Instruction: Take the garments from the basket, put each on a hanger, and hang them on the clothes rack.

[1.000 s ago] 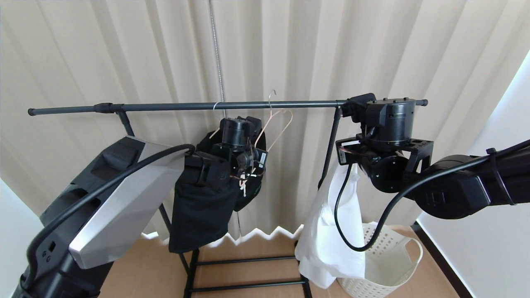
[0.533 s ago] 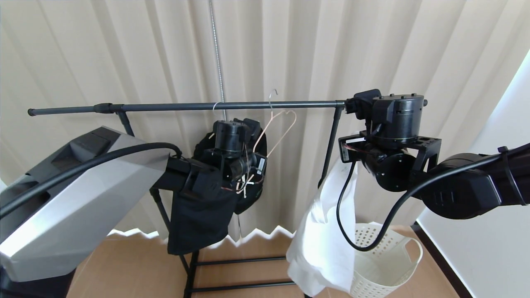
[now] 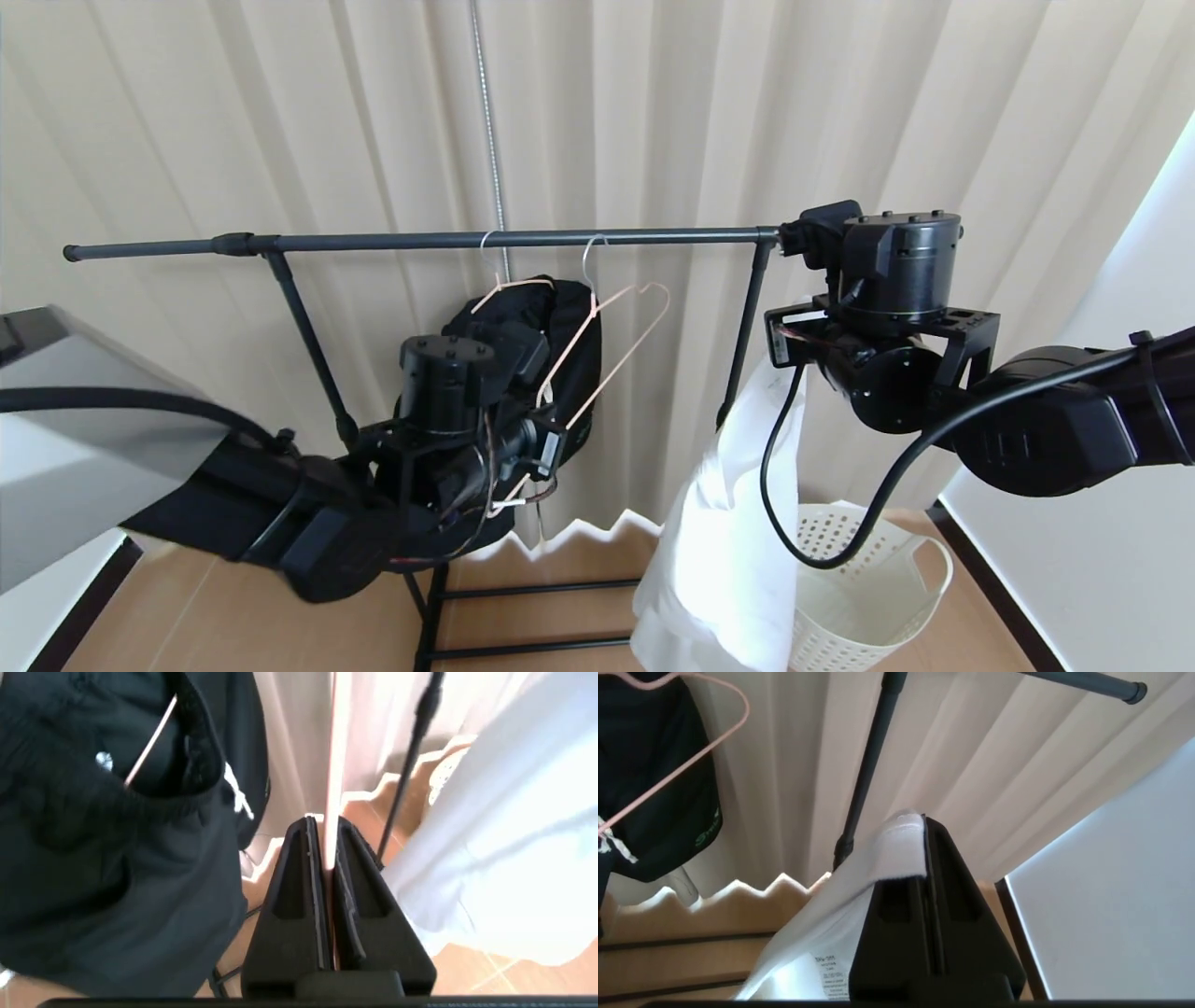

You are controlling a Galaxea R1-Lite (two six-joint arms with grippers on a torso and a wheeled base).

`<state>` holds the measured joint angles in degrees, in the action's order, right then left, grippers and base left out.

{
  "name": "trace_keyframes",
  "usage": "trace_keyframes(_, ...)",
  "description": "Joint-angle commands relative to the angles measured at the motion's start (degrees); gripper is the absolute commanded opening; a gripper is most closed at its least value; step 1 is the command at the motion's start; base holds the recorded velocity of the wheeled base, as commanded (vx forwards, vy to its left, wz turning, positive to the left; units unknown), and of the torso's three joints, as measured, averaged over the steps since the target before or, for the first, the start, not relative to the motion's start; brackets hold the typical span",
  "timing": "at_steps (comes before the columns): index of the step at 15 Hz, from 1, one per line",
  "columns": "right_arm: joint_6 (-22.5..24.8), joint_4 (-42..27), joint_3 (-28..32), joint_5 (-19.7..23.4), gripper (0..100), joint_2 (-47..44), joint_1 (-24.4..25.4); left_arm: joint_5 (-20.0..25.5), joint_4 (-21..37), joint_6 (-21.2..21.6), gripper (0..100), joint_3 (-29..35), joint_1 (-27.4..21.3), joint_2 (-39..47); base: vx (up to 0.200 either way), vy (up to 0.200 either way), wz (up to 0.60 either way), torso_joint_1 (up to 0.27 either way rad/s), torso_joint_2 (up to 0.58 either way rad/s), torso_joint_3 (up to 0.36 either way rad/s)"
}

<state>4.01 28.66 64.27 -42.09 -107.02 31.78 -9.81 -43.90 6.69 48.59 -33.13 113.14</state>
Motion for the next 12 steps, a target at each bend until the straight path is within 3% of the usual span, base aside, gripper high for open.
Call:
trace_keyframes(1, 0.0, 0.0, -0.1, 0.0, 0, -0.1, 0.0, 0.0, -4.5, 0.0, 0, -12.6, -3.3, -10.6, 0.000, 0.000, 0.00, 0.000, 0.00, 0.000)
trace_keyframes(6, 0.0, 0.0, -0.2, -3.6, 0, -0.8, -0.2, 0.6, -6.4, 0.4, 0, -24.7, -7.0, -20.3, 0.000, 0.000, 0.00, 0.000, 0.00, 0.000)
trace_keyframes(12, 0.0, 0.2, 3.0, -5.7, 0, -4.2, -2.9, 4.6, -6.4, 0.4, 0, -30.1, -9.8, -24.0, 0.000, 0.000, 0.00, 0.000, 0.00, 0.000)
